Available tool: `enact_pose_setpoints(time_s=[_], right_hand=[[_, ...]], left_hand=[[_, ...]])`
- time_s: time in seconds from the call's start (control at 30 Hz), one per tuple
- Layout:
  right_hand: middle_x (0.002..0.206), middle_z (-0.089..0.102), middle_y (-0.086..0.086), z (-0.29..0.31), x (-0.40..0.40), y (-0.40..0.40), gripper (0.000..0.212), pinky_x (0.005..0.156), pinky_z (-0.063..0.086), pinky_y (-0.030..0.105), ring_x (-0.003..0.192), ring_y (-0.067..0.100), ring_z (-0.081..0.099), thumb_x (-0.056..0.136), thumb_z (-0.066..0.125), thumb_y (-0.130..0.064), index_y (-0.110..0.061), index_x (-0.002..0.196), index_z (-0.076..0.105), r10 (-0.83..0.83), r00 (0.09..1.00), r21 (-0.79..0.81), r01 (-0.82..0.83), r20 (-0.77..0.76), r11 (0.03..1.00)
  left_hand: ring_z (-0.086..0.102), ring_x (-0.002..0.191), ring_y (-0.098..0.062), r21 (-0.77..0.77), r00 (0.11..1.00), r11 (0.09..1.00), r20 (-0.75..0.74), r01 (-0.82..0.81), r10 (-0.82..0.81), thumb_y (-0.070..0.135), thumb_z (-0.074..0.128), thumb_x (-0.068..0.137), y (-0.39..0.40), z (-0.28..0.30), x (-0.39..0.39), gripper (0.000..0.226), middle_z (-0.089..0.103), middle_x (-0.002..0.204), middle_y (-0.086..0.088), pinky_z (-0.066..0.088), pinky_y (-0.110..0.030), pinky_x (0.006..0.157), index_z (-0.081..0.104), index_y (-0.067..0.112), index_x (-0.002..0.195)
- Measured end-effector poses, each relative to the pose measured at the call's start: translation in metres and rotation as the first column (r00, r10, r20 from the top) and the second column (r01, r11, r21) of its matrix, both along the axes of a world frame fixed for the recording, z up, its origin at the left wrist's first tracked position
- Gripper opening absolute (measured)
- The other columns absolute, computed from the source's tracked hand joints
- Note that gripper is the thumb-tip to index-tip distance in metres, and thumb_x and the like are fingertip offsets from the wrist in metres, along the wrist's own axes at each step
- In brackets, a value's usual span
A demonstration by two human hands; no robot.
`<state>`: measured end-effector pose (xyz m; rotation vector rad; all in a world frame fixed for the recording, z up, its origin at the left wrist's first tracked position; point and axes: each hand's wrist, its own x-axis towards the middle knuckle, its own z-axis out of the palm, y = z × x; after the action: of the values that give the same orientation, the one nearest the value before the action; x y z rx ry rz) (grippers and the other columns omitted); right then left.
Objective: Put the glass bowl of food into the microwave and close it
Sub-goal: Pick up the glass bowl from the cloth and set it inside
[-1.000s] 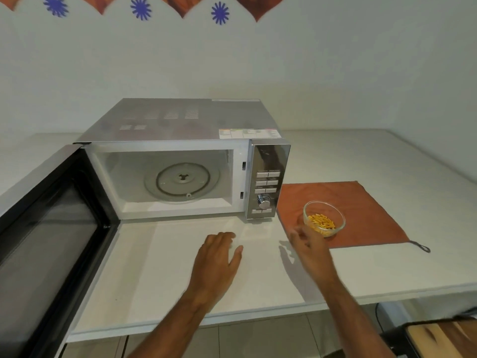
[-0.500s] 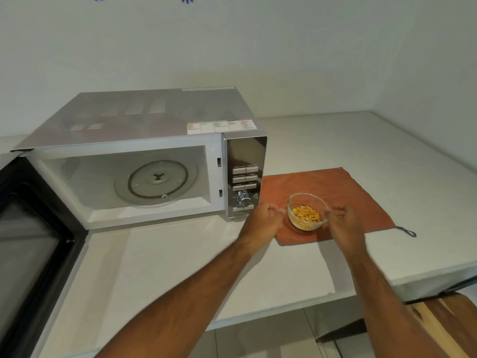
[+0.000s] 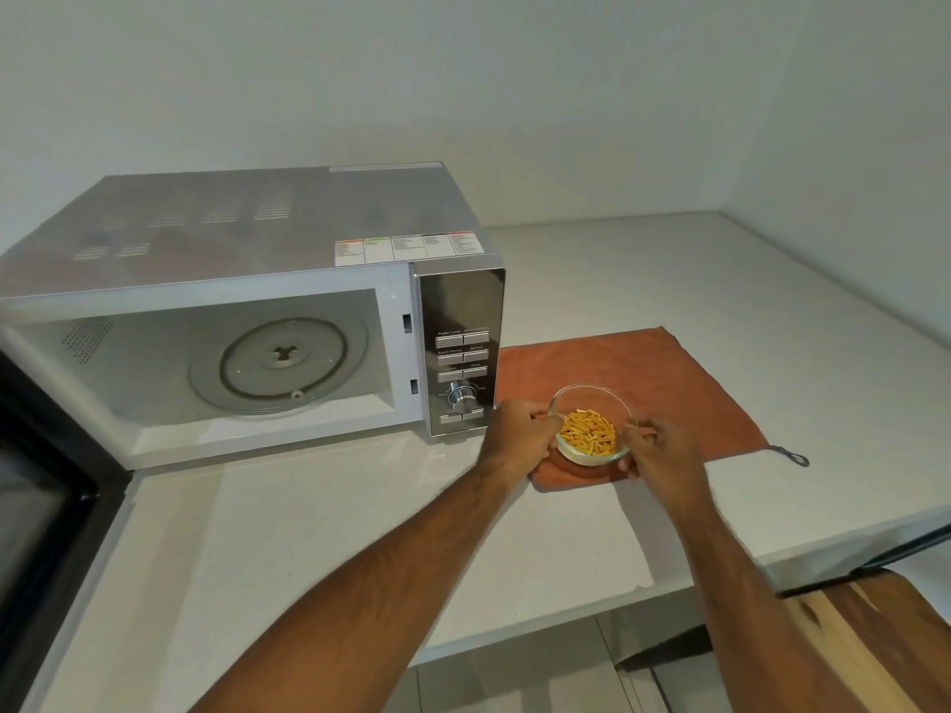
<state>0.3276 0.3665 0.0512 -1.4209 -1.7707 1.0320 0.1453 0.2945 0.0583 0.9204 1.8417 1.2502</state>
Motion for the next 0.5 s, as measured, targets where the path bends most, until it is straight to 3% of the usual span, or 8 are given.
enact_pose_setpoints(time_s=[0.2,0.3,0.37,0.5], right_hand=[[0.057,0.07,0.012,0.006,-0.003,-0.019,0.01,0.051,0.05,0.038,0.045,0.019,0.06,0.094,0.063,-0.011,-0.018,0.087,0.067,0.054,0.998,-0.001,-0.054,-0.026,0.999],[0.057,0.069,0.011,0.011,-0.009,-0.03,0.007,0.049,0.05,0.037,0.046,0.02,0.06,0.091,0.065,-0.008,-0.014,0.087,0.066,0.09,0.996,-0.017,-0.09,-0.019,0.996],[0.058,0.07,0.011,0.017,-0.015,-0.039,0.004,0.047,0.049,0.035,0.046,0.018,0.061,0.089,0.066,-0.009,-0.012,0.087,0.066,0.107,0.994,-0.022,-0.107,-0.02,0.994],[0.058,0.07,0.011,0.027,-0.034,-0.062,0.006,0.045,0.049,0.033,0.045,0.017,0.062,0.089,0.069,-0.011,-0.008,0.084,0.066,0.16,0.986,-0.035,-0.162,-0.044,0.986]], left_hand=[[0.059,0.042,-0.011,0.023,0.996,0.997,-0.038,-0.075,0.076,0.015,0.069,0.082,-0.027,0.003,0.003,0.012,0.066,0.053,0.001,0.051,-0.029,0.045,0.079,0.011,0.08],[0.055,0.041,-0.011,0.047,0.99,0.99,-0.054,-0.13,0.132,0.014,0.072,0.082,-0.046,0.004,-0.001,0.012,0.065,0.054,-0.008,0.047,-0.028,0.041,0.075,0.007,0.072],[0.055,0.04,-0.012,0.056,0.982,0.983,-0.066,-0.173,0.176,0.016,0.074,0.081,-0.059,0.007,-0.005,0.01,0.066,0.053,-0.009,0.049,-0.029,0.039,0.076,0.011,0.074],[0.059,0.041,-0.011,0.032,0.962,0.962,-0.024,-0.272,0.273,0.021,0.076,0.08,-0.092,0.013,-0.018,0.004,0.064,0.048,0.004,0.055,-0.034,0.039,0.079,0.02,0.083]])
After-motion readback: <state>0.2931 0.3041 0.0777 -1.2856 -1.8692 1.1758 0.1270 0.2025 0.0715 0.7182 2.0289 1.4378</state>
